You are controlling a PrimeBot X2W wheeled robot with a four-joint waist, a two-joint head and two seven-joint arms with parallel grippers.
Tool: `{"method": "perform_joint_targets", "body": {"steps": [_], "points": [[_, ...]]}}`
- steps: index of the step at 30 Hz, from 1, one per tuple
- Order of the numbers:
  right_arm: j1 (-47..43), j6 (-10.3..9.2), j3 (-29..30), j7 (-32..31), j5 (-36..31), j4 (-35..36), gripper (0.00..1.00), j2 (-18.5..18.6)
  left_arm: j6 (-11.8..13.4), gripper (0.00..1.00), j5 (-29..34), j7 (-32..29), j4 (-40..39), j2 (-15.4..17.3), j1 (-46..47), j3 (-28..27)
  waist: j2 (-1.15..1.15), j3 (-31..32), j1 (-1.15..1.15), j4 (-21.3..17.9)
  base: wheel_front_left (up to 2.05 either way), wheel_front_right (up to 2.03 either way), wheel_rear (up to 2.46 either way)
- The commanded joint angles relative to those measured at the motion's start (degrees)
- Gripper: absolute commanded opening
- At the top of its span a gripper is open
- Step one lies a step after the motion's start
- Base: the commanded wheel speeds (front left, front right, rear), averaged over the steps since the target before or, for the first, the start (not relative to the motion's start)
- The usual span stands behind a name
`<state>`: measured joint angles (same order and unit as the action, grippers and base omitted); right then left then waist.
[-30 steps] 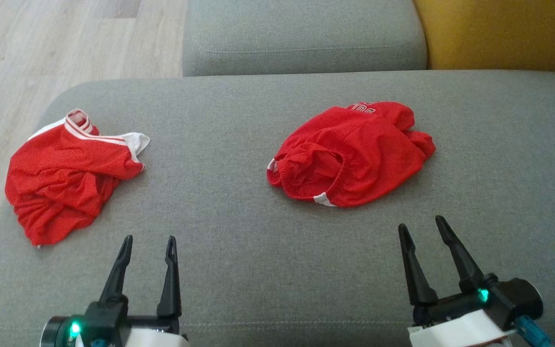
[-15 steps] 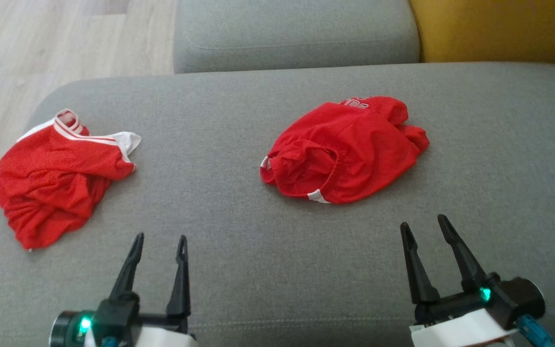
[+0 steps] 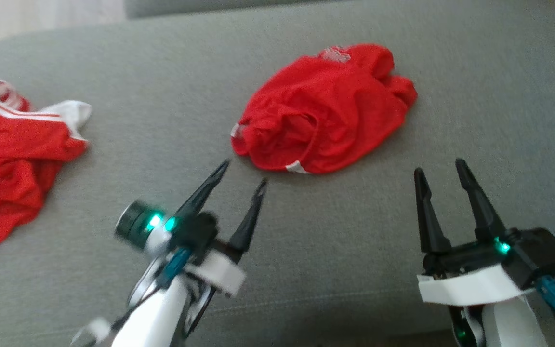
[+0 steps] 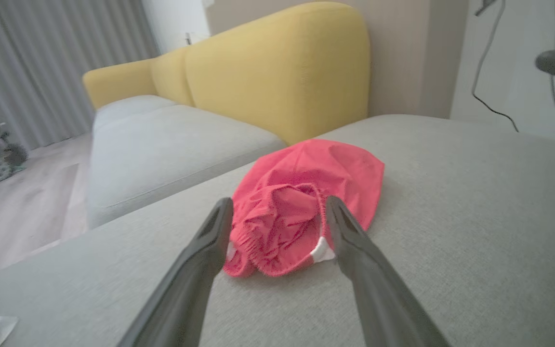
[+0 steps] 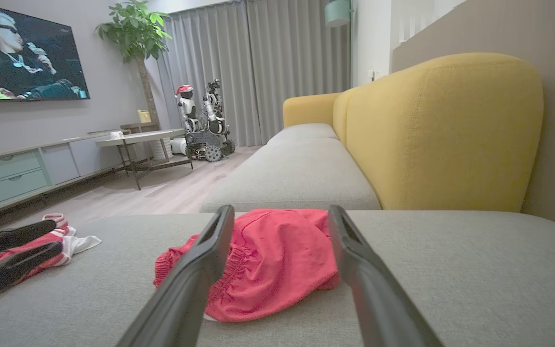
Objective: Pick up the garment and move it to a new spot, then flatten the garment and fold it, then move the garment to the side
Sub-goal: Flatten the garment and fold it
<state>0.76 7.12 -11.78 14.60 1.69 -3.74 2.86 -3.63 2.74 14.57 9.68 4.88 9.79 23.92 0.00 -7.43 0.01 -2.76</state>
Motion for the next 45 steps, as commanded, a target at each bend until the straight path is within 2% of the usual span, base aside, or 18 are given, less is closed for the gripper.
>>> {"method": "perform_joint_targets", "body": {"steps": [1, 9, 18, 19, 20, 21, 22, 23, 28, 31, 35, 38, 42, 45], "points": [[2.4, 0.36, -1.3, 0.4, -0.7, 2.4, 1.00, 0.0, -0.9, 1.00, 0.9, 0.4, 0.9, 0.5, 5.3, 0.2, 0.00, -4.2, -0.01, -2.9, 0.00, 0.00, 0.00], [5.4, 0.36, -1.2, 0.4, -0.4, 3.5, 1.00, 0.0, -2.8, 1.00, 3.4, 0.4, 14.1, 1.5, 16.8, 7.0, 0.00, -9.6, -0.01, -5.8, 0.00, 0.00, 0.00], [6.8, 0.36, -1.2, 0.4, 0.4, 3.4, 1.00, 0.0, -3.1, 1.00, 5.2, 0.4, 26.2, 2.2, 25.9, 11.9, 0.00, -12.2, -0.01, -7.4, 0.00, 0.00, 0.00], [6.8, 0.36, -1.2, 0.4, 0.4, 3.4, 1.00, 0.0, -3.1, 0.83, 5.2, 0.4, 27.4, 2.3, 26.4, 12.3, 0.00, -12.2, -0.01, -7.5, 0.00, 0.00, 0.00], [6.8, 0.36, -1.1, 0.4, 0.5, 3.4, 1.00, 0.0, -3.1, 0.61, 5.2, 0.4, 28.3, 2.3, 26.8, 12.6, 0.00, -12.1, -0.01, -7.5, 0.00, 0.00, 0.00], [6.8, 0.36, -1.0, 0.4, 0.6, 3.5, 1.00, 0.0, -3.1, 0.47, 4.9, 0.4, 29.1, 2.2, 27.0, 12.8, 0.00, -12.0, -0.01, -7.6, 0.00, 0.00, 0.00], [6.7, 0.36, -1.0, 0.4, 0.6, 3.4, 1.00, 0.0, -3.2, 0.39, 4.4, 0.4, 29.9, 2.1, 27.2, 12.9, 0.00, -11.7, -0.01, -7.6, 0.00, 0.00, 0.00], [6.5, 0.36, -1.1, 0.4, 0.7, 3.3, 1.00, 0.0, -3.3, 0.00, 3.2, 0.4, 30.9, 1.8, 27.2, 13.1, 0.00, -11.2, -0.01, -7.8, 0.00, 0.00, 0.00], [6.2, 0.36, -1.5, 0.4, 1.2, 3.3, 1.00, 0.0, -3.6, 0.00, 0.9, 0.4, 31.8, 1.5, 27.6, 14.5, 0.00, -9.6, -0.01, -8.5, 0.00, 0.00, 0.00], [6.0, 0.36, -1.9, 0.4, 1.4, 3.1, 1.00, 0.0, -3.8, 0.00, -6.2, 0.4, 29.4, 0.1, 27.7, 15.1, 0.00, -8.2, -0.01, -9.1, 0.00, 0.00, 0.00], [5.8, 0.36, -2.6, 0.4, 1.7, 2.4, 1.00, 0.0, -3.8, 0.00, -21.3, 0.3, 25.2, -0.6, 31.6, 21.5, 0.00, -6.0, -0.01, -10.2, 0.00, 0.00, 0.00], [5.3, 0.36, -2.5, 0.4, 1.9, 1.9, 1.00, 0.0, -3.8, 0.00, -33.2, -2.0, 20.7, 0.5, 37.4, 25.1, 0.00, -4.2, -0.01, -10.6, 0.00, 0.00, 0.00], [4.8, 0.36, -2.5, 0.4, 2.0, 1.6, 1.00, 0.0, -3.8, 0.00, -47.4, -5.0, 14.6, 2.8, 44.3, 25.2, 0.00, -2.6, -0.01, -10.6, 0.00, 0.00, 0.00], [4.7, 0.36, -2.2, 0.4, 2.0, 1.7, 1.00, 0.0, -3.8, 0.00, -52.6, -5.9, 12.4, 4.1, 46.3, 24.2, 0.00, -2.2, -0.01, -10.3, 0.00, 0.00, 0.00]]}}
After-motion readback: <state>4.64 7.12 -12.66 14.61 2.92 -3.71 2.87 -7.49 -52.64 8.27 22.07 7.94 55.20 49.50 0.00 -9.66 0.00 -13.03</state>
